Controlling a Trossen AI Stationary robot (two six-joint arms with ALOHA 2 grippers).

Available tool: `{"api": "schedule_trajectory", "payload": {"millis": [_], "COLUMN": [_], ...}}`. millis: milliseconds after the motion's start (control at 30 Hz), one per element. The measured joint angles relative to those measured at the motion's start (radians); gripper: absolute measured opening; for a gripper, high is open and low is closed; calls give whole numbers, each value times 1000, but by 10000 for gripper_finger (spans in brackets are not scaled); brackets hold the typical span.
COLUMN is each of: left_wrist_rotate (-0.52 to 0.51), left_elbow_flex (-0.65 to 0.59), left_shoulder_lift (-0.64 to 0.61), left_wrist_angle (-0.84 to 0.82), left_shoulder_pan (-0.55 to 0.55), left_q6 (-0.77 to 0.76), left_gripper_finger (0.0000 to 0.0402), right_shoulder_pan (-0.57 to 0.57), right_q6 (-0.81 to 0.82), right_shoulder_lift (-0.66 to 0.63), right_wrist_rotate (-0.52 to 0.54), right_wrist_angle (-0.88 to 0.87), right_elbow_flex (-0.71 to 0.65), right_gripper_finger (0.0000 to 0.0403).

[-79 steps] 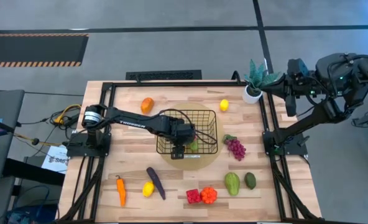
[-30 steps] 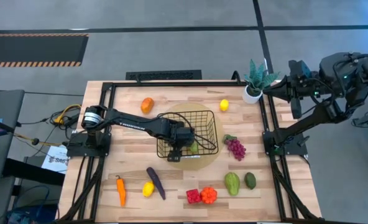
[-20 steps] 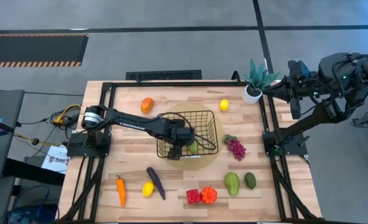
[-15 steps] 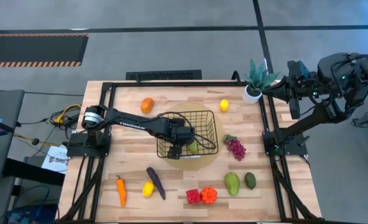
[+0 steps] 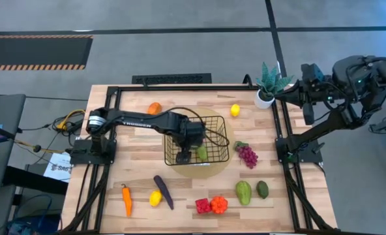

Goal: Build produce basket
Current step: Put the green watermelon into the wire basket

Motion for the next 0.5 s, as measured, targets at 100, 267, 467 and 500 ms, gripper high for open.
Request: {"api": "schedule_trajectory", "payload": {"millis": [100,267,467,500], "left_wrist_rotate": [10,31,48,47], "left_elbow_flex": [-45,-86,-102,-108], "left_shoulder_lift": [1,1,1,1], "left_wrist_angle": [3,15,89,96], "left_shoulder_pan": [-2,-17,-11,-7], "left_q6": [4,-18,17,12], "left_gripper_finger": [293,293,293,293], "right_shoulder_pan": [0,0,0,0], "right_q6": [0,3,-16,-16], "right_shoulder_lift": [-3,-4,-2,-1], "right_wrist_rotate": [0,0,0,0], "right_wrist_angle": [0,0,0,0], "right_elbow_flex": [0,0,0,0], "right_gripper_finger": [8,8,8,8]}}
